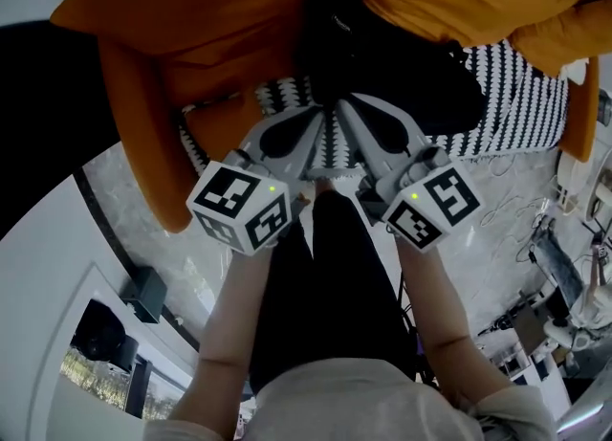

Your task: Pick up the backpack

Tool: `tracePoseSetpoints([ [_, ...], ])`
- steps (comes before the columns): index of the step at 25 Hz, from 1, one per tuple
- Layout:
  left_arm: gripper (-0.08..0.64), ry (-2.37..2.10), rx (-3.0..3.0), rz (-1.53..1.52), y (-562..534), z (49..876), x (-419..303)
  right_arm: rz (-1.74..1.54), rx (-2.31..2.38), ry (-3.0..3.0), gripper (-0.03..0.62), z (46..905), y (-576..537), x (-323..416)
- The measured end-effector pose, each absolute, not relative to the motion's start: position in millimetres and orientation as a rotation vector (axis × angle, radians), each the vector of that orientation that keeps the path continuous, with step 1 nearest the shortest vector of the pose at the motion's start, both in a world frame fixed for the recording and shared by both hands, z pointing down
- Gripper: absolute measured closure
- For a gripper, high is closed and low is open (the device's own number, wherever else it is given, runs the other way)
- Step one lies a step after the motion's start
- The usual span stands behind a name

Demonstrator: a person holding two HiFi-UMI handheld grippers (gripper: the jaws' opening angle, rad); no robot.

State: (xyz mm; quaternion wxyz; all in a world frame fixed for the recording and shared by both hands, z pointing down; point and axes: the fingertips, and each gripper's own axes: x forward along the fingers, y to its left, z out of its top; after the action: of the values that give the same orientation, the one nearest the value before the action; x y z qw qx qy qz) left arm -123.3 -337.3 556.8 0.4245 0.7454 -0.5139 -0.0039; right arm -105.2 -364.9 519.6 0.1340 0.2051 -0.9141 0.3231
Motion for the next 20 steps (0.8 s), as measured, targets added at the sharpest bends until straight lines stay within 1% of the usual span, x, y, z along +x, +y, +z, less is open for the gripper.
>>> tracePoseSetpoints([
  [20,0.554,-1.32,1.791,0.004,-373,607,-133,0.862,0.705,-2.531,0.589,603,-418,-91],
])
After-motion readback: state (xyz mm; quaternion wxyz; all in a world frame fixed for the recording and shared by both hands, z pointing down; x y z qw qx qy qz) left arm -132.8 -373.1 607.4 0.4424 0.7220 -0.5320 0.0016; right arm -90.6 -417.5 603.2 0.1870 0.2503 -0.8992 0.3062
